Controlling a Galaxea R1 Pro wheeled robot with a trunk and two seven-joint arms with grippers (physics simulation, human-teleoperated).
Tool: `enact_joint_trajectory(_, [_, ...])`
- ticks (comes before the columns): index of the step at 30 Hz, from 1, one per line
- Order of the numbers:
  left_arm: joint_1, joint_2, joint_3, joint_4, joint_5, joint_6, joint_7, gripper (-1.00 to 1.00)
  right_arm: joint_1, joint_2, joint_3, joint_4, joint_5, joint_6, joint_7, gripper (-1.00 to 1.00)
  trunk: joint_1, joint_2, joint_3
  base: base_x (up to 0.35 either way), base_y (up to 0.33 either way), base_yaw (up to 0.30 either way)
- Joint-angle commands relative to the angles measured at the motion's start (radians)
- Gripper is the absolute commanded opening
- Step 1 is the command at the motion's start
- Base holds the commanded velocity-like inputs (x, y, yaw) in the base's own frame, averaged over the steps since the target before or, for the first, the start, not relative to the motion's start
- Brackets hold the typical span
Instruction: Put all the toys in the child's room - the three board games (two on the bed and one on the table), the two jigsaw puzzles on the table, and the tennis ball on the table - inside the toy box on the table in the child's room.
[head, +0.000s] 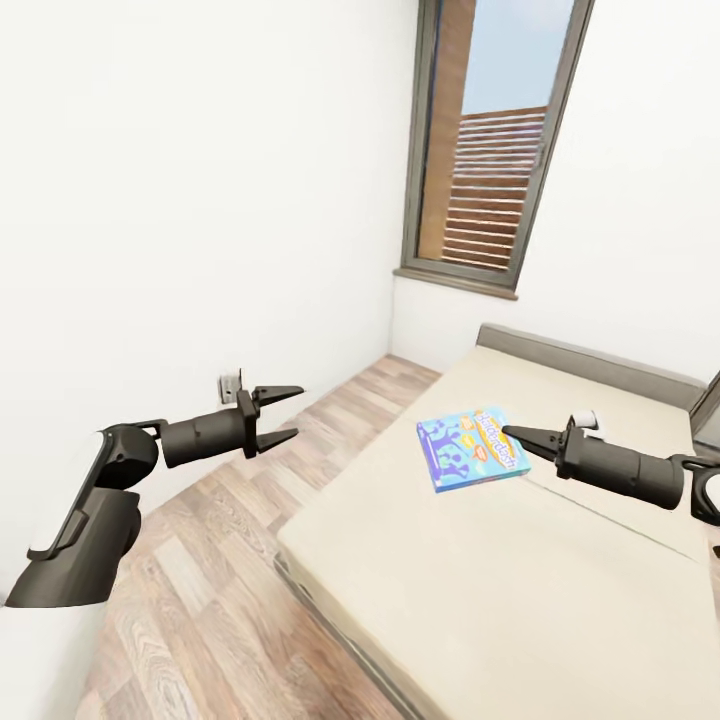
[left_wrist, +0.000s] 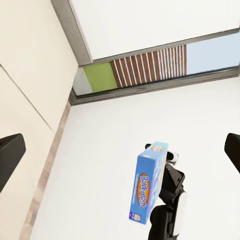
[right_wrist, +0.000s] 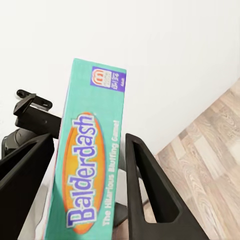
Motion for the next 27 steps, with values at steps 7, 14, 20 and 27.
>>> enact_joint_trajectory(7, [-0.001, 0.0, -0.001, 0.002, 0.01, -0.001, 0.01, 1.0, -0.001, 0.0, -0.001, 0.0, 0.007, 0.004, 0.011, -1.0, 0.001, -0.002, 0.001, 0.0, 0.0, 0.275])
enact_joint_trajectory(14, [0.0, 0.0, -0.001, 0.003, 0.01, -0.001, 0.01, 1.0, -0.001, 0.0, -0.001, 0.0, 0.007, 0.004, 0.01, -1.0, 0.001, -0.002, 0.005, 0.0, 0.0, 0.276])
enact_joint_trajectory(20, [0.0, 0.0, -0.001, 0.004, 0.01, -0.001, 0.01, 1.0, -0.001, 0.0, -0.001, 0.0, 0.007, 0.004, 0.009, -1.0, 0.001, -0.002, 0.008, 0.0, 0.0, 0.276])
enact_joint_trajectory(27, [-0.001, 0.0, -0.001, 0.005, 0.01, -0.001, 0.009, 1.0, -0.001, 0.0, -0.001, 0.0, 0.007, 0.004, 0.009, -1.0, 0.001, -0.002, 0.012, 0.003, 0.03, 0.277])
